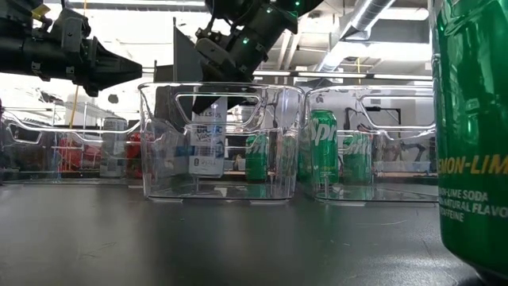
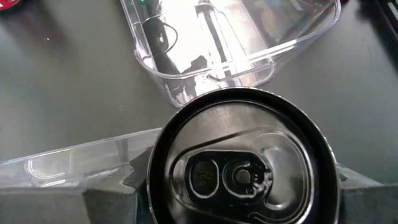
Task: Sort soda cans
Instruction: Put the top right white and blue soda can into the center transparent bin
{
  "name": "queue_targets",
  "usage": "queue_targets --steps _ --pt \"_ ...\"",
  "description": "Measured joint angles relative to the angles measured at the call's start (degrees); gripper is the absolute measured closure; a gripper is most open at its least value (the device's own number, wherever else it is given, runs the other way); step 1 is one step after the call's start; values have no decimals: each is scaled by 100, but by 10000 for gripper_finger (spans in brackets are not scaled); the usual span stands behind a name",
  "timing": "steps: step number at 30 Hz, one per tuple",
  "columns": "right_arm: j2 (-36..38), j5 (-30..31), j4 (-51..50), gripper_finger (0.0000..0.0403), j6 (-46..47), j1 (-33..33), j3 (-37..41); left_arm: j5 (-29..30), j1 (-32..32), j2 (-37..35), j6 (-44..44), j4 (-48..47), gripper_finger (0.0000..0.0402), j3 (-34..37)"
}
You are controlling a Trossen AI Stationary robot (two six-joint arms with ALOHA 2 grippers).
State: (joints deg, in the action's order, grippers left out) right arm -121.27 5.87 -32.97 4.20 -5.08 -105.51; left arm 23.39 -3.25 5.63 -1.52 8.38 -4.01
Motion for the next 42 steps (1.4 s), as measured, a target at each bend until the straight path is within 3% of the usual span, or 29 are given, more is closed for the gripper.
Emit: queue_targets --steps 17,29,42 --pt "2 -2 6 128 -128 15 0 -2 0 0 0 0 270 0" --pt "24 2 61 49 -25 15 -9 -8 -2 -2 0 2 270 0" --pt "50 72 190 58 -261 20 -81 -6 -2 -2 0 2 270 0"
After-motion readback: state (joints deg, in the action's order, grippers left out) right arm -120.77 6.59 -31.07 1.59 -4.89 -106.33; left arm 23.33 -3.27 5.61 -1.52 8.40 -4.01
